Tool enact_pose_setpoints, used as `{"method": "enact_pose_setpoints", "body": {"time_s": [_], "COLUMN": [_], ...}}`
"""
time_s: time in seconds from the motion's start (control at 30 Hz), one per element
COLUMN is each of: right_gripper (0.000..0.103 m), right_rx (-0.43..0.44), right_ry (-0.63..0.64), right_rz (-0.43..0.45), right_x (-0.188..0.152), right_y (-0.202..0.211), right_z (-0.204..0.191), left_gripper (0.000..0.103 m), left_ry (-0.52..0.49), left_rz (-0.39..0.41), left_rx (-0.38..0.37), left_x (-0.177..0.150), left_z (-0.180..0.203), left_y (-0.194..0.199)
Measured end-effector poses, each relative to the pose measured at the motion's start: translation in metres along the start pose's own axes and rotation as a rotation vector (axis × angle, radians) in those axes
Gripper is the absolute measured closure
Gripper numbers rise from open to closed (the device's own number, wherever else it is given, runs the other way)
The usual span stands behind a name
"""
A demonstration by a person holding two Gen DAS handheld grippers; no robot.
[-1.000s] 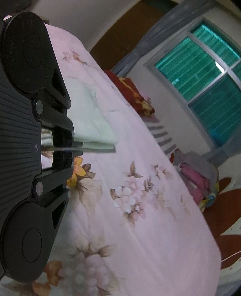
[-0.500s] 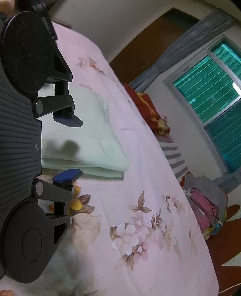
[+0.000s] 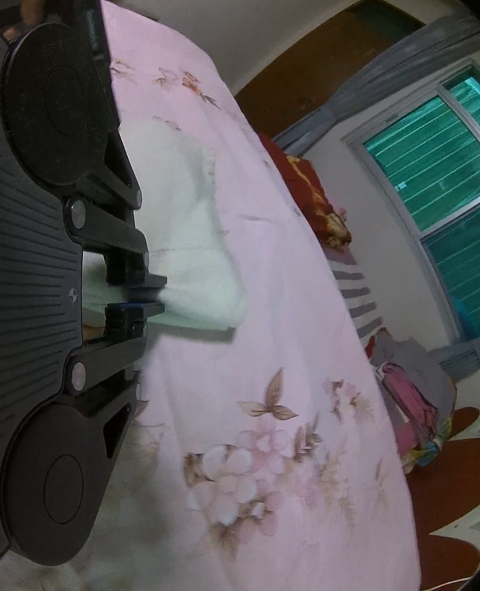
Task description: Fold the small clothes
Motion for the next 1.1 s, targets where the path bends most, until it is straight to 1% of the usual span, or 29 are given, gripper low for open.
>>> {"method": "enact_pose_setpoints", "body": {"time_s": [0.07,0.1,0.17,0.2,0.23,0.27,0.3,0.33,0.4,0.43,0.47,0.53,0.6,0.67,0.7,0.73,0.77,0.8,0.83,0.87,0.9,0.93,0.97,1.03,1.1], "right_gripper": [0.098,0.098,0.098,0.098,0.098,0.099,0.099,0.099,0.099,0.098,0.098,0.098,0.098,0.098,0.097,0.094,0.084,0.074,0.06,0.06,0.06,0.061,0.061,0.061,0.065], "right_rx": [-0.032,-0.029,-0.014,-0.008,-0.031,-0.105,-0.142,-0.14,-0.154,-0.166,-0.168,-0.142,-0.104,-0.066,-0.04,-0.018,-0.004,0.004,0.009,0.017,-0.013,-0.096,-0.129,-0.103,-0.154], "right_ry": [0.027,0.043,0.081,0.109,0.143,0.175,0.178,0.159,0.16,0.173,0.172,0.152,0.152,0.141,0.133,0.131,0.136,0.15,0.166,0.191,0.23,0.274,0.287,0.194,0.24], "right_rz": [0.08,0.097,0.083,0.059,0.017,-0.048,-0.053,-0.039,-0.05,-0.05,-0.041,-0.012,0.009,0.002,-0.008,-0.012,-0.011,-0.009,-0.012,-0.019,-0.04,-0.079,-0.09,-0.088,-0.061], "right_x": [0.009,0.013,0.02,0.021,0.02,0.017,0.012,0.012,0.014,0.013,0.012,0.012,0.007,-0.002,-0.005,-0.012,-0.017,-0.025,-0.03,-0.037,-0.042,-0.048,-0.052,-0.05,-0.049], "right_y": [0.012,0.012,0.004,-0.004,-0.015,-0.031,-0.04,-0.04,-0.037,-0.035,-0.029,-0.01,0.013,0.027,0.034,0.04,0.043,0.045,0.043,0.042,0.036,0.028,0.022,0.023,0.026], "right_z": [-0.01,-0.016,-0.027,-0.033,-0.036,-0.036,-0.03,-0.026,-0.025,-0.027,-0.027,-0.026,-0.023,-0.022,-0.024,-0.025,-0.027,-0.031,-0.036,-0.04,-0.045,-0.048,-0.045,-0.034,-0.042], "left_gripper": [0.06,0.06,0.06,0.06,0.059,0.059,0.059,0.059,0.06,0.06,0.06,0.06,0.06,0.06,0.06,0.06,0.059,0.059,0.059,0.059,0.059,0.059,0.059,0.059,0.059], "left_ry": [-0.05,-0.063,-0.092,-0.102,-0.104,-0.089,-0.06,-0.053,-0.086,-0.119,-0.153,-0.187,-0.186,-0.142,-0.118,-0.103,-0.098,-0.084,-0.067,-0.051,-0.046,-0.058,-0.08,-0.089,-0.058], "left_rz": [-0.007,-0.012,-0.032,-0.095,-0.125,-0.11,-0.113,-0.117,-0.112,-0.089,-0.064,-0.012,0.016,0.023,0.013,-0.006,-0.023,-0.04,-0.049,-0.047,-0.048,-0.054,-0.055,-0.059,-0.063], "left_rx": [-0.033,-0.046,-0.076,-0.084,-0.074,-0.078,-0.085,-0.084,-0.068,-0.058,-0.068,-0.084,-0.071,-0.063,-0.068,-0.055,-0.045,-0.053,-0.057,-0.053,-0.054,-0.05,-0.029,-0.004,-0.002], "left_x": [0.015,0.02,0.027,0.027,0.024,0.023,0.024,0.025,0.024,0.022,0.02,0.007,-0.009,-0.021,-0.027,-0.033,-0.037,-0.042,-0.045,-0.047,-0.047,-0.048,-0.05,-0.052,-0.052], "left_z": [0.004,0.005,0.009,0.01,0.011,0.01,0.009,0.01,0.016,0.02,0.022,0.022,0.014,0.002,-0.003,-0.007,-0.008,-0.009,-0.009,-0.007,-0.006,0.001,0.008,0.016,0.014], "left_y": [-0.011,-0.018,-0.038,-0.055,-0.066,-0.069,-0.071,-0.071,-0.066,-0.058,-0.047,-0.021,-0.001,0.012,0.014,0.012,0.009,0.004,0.0,-0.002,-0.001,-0.002,-0.002,-0.003,0.0]}}
Point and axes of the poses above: each gripper's, at about its wrist camera, not at the fingertips, and y roughly against the way its jaws point, z to its right, x to its top, the point moved 1 cm from there along -y, roughly the way its jaws point, and after that the axes turned 3 degrees about -z, right-handed, at the moved point
